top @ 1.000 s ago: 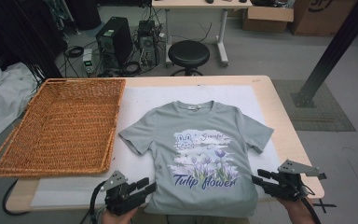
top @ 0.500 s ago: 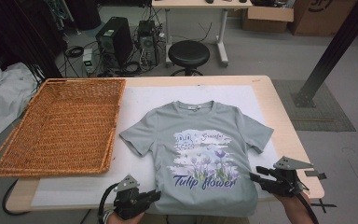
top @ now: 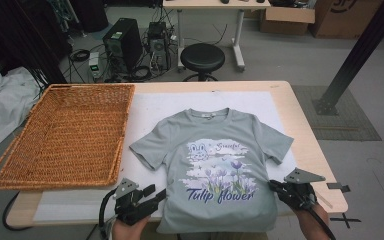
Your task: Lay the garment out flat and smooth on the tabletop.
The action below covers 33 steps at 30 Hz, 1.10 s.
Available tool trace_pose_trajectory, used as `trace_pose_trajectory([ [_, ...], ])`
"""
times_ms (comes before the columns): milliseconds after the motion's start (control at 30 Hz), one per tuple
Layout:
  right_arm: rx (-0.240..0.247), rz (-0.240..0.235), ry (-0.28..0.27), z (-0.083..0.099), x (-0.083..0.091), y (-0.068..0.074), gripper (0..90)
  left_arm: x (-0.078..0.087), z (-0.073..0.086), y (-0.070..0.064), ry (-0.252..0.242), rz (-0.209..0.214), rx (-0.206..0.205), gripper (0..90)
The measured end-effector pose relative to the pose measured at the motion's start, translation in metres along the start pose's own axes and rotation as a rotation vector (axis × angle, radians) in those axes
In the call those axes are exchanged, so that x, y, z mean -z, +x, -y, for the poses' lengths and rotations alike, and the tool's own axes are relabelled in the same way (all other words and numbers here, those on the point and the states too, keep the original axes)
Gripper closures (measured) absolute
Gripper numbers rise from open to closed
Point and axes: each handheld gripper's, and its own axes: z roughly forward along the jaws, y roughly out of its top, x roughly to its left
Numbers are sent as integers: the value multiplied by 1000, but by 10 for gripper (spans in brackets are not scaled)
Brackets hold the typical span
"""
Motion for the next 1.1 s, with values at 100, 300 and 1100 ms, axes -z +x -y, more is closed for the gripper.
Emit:
trace_pose_trajectory([
  [100, -18, 4, -11, 0, 2, -2, 792, -6, -12, 0, -53, -51, 3, 506],
  [300, -124, -25, -93, -2, 5, -16, 559, -20, -35, 1, -84, -79, -49, 469],
  [1100, -143, -16, -213, -76, -48, -98, 505, -96, -124, 49, -135, -68, -75, 429],
])
